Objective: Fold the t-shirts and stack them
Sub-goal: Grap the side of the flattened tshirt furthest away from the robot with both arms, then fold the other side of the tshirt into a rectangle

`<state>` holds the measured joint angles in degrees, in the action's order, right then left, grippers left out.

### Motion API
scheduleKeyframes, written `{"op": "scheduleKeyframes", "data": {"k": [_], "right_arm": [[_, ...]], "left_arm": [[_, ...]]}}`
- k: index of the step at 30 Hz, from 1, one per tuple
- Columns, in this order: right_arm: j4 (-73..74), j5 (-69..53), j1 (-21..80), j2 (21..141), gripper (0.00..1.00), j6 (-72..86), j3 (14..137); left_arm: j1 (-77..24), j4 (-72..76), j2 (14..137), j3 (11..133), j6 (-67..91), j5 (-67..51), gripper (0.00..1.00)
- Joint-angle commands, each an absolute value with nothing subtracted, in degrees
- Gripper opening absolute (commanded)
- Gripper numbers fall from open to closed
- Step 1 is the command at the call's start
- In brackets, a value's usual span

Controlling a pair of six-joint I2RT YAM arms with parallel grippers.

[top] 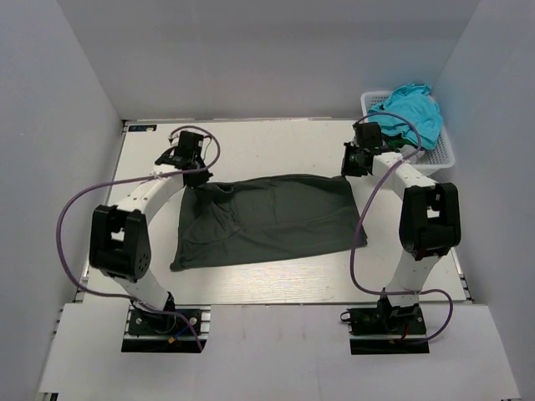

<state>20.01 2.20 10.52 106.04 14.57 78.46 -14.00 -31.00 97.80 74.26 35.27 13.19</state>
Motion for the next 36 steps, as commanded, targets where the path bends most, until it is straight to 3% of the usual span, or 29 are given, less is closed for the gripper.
{"op": "scheduleKeyframes", "data": {"k": [1,13,22,32,33,34,35,36], "right_arm": [[17.15,0.97,10.46,102.14,0.0,14.5,74.55],[15.21,2.72,10.46,95.28,0.0,15.21,67.24],[15.38,4.39,10.28,92.02,0.0,15.29,65.74],[13.71,4.13,10.28,91.58,0.0,18.71,58.19],[13.71,5.17,10.37,90.97,0.0,19.59,57.66],[13.62,5.19,10.11,90.71,0.06,20.82,56.7],[13.88,5.36,10.11,90.53,0.32,21.27,56.08],[13.97,5.27,10.11,89.92,0.38,21.36,55.64]], "left_arm": [[-14.24,-34.19,88.96,66.4,40.94,9.42,0.0],[-14.77,-40.17,64.8,46.41,48.42,3.17,0.0],[-14.77,-48.43,60.91,46.76,48.43,7.56,0.0],[-14.77,-42.63,60.2,36.74,50.35,0.1,0.0],[-14.77,-42.63,60.21,36.74,50.36,-1.13,0.05],[-14.77,-42.63,60.21,36.04,50.36,-1.14,0.24],[-14.77,-43.32,60.21,36.04,50.97,-1.14,0.34],[-14.77,-45.16,60.21,36.04,50.98,-1.14,0.42]]}}
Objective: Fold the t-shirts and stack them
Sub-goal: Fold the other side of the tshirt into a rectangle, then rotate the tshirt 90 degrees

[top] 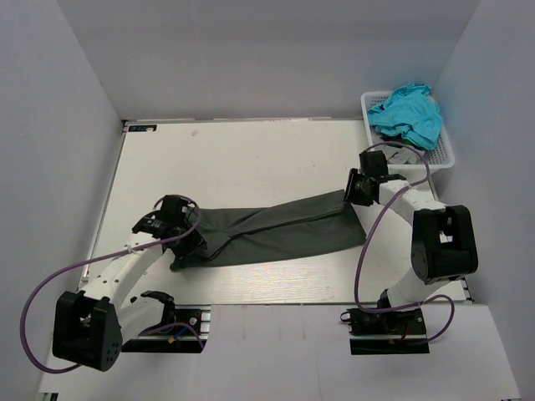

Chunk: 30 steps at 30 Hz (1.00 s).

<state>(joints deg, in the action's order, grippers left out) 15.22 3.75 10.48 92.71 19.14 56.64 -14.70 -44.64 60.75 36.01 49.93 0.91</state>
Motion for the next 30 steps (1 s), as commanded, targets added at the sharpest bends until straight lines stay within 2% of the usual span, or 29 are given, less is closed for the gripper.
{"op": "scheduleKeyframes", "data": {"k": [1,2,3,5,6,9,12,17,23,30], "right_arm": [[14.58,5.45,10.11,89.48,0.44,21.53,55.55],[15.02,5.8,10.02,88.69,0.48,21.53,55.37],[15.46,5.89,10.11,87.64,0.51,21.53,55.63],[16.69,6.59,10.11,86.23,0.66,21.18,56.25],[17.48,6.59,10.11,86.05,0.9,20.49,57.82],[19.94,3.53,10.28,85.69,0.9,19.25,60.98],[18.73,-6.21,10.55,85.69,0.9,17.67,61.52],[14.41,-16.68,11.25,89.01,0.9,17.05,60.55],[14.41,-20.04,12.48,95.35,0.9,19.15,61.26],[16.34,-14.07,15.02,92.03,0.9,19.16,50.37]], "left_arm": [[-14.77,-46.39,60.21,37.17,50.98,-1.14,0.57],[-14.77,-47.62,60.21,37.96,50.98,-0.27,0.93],[-14.77,-48.85,59.6,38.84,50.11,0.78,1.0],[-14.77,-52.2,59.59,42.09,49.48,2.28,1.0],[-14.77,-52.82,59.59,43.32,48.7,3.59,1.0],[-14.77,-51.87,60.99,48.58,46.94,4.31,1.0],[-14.77,-49.05,64.75,51.67,45.88,4.92,1.0],[-14.77,-41.6,70.92,50.72,43.86,2.2,1.0],[-14.77,-35.6,79.0,48.96,44.91,1.41,1.0],[-13.71,-30.77,95.34,55.09,46.14,3.42,1.0]]}}
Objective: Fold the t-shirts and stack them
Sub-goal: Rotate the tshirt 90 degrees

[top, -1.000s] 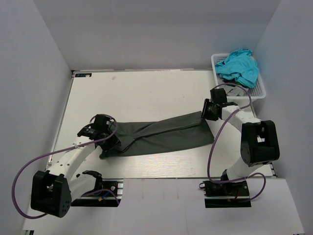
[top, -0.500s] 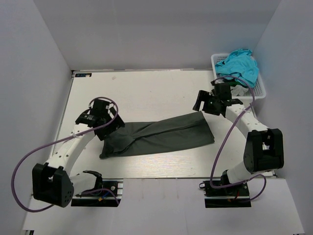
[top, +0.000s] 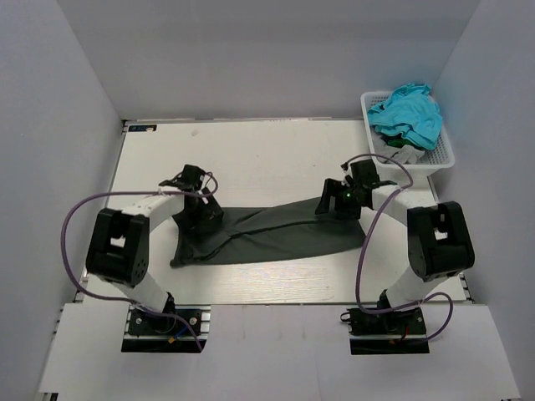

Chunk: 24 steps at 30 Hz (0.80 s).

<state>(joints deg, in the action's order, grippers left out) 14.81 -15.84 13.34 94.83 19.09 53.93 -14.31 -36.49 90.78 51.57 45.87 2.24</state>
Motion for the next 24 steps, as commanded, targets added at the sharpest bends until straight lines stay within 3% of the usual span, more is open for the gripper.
{"op": "scheduleKeyframes", "data": {"k": [1,7,10,13,17,24], "right_arm": [[17.91,-14.41,16.42,91.67,0.9,18.73,46.79],[25.82,-22.89,25.39,84.47,0.9,15.57,40.08],[33.71,-25.92,37.05,85.85,0.9,12.06,44.53],[40.59,-21.55,45.43,91.64,0.9,7.74,51.49],[43.86,-19.52,49.91,97.38,0.9,1.94,58.25],[39.57,-18.54,52.29,98.88,0.9,-1.84,62.22]], "left_arm": [[-13.71,-30.76,101.02,57.2,45.62,3.95,1.0],[-14.5,-31.65,126.61,90.3,42.64,7.47,1.0],[-15.03,-33.13,148.56,126.67,43.15,-5.76,1.0],[-16.43,-22.84,164.39,144.18,48.74,-21.28,1.0],[-19.68,-4.24,161.12,132.21,51.86,-20.84,1.0],[-20.92,-2.12,163.56,136.67,52.21,-16.71,1.0]]}}
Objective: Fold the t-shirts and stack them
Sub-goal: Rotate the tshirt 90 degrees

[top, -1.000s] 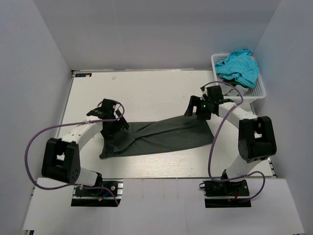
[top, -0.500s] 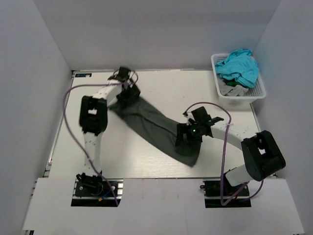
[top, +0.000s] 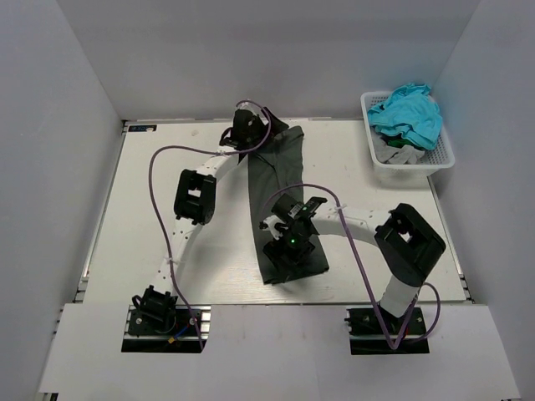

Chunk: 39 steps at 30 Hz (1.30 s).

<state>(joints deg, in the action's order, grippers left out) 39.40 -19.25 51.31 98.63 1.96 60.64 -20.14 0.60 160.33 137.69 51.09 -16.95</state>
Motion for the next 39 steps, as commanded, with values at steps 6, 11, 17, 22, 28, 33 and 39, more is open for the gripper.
{"op": "scheduleKeyframes", "data": {"k": [6,11,17,22,28,33,39], "right_arm": [[35.61,-24.59,52.82,99.59,0.9,-4.39,65.91],[29.71,-26.73,52.47,93.79,0.9,2.34,66.36],[30.76,-8.73,51.24,78.68,0.9,16.82,57.94],[37.15,2.78,49.58,65.5,0.9,32.86,46.86],[38.93,4.48,46.32,64.42,0.9,38.4,41.23],[35.61,2.2,43.69,63.72,0.8,38.77,37.8],[30.07,-4.03,41.23,67.05,0.72,35.87,37.26]], "left_arm": [[-20.92,2.39,164.18,143.58,53.97,-16.71,1.0],[-20.92,-0.87,152.78,140.2,47.48,-14.15,1.0],[-20.39,-18.77,129.26,128.45,37.88,-9.67,1.0],[-21.88,-24.82,102.27,93.59,38.22,-8.43,1.0],[-28.38,-24.18,69.41,42.81,43.76,-14.2,1.0],[-35.22,-27.6,60.56,32.79,47.89,-18.27,0.98],[-43.22,-23.99,72.9,34.61,45.63,-19.77,0.89]]}}
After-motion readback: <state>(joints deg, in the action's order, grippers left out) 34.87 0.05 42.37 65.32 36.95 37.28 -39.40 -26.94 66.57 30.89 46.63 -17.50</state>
